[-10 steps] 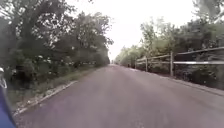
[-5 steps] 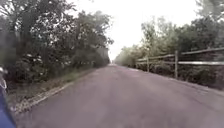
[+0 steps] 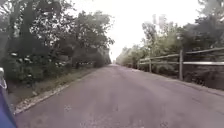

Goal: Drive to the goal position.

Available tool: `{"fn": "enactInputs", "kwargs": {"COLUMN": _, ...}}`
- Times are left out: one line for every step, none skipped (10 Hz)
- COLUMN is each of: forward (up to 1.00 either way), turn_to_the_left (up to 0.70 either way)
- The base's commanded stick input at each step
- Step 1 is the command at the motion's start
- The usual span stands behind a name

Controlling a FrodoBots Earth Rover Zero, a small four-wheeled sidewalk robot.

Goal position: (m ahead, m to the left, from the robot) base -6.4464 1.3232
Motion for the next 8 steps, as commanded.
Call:
{"fn": "enactInputs", "kwargs": {"forward": 0.7, "turn_to_the_left": 0.0}}
{"fn": "enactInputs", "kwargs": {"forward": 0.7, "turn_to_the_left": 0.0}}
{"fn": "enactInputs", "kwargs": {"forward": 0.7, "turn_to_the_left": 0.0}}
{"fn": "enactInputs", "kwargs": {"forward": 0.7, "turn_to_the_left": 0.0}}
{"fn": "enactInputs", "kwargs": {"forward": 0.7, "turn_to_the_left": 0.0}}
{"fn": "enactInputs", "kwargs": {"forward": 0.7, "turn_to_the_left": 0.0}}
{"fn": "enactInputs", "kwargs": {"forward": 0.7, "turn_to_the_left": 0.0}}
{"fn": "enactInputs", "kwargs": {"forward": 0.7, "turn_to_the_left": 0.0}}
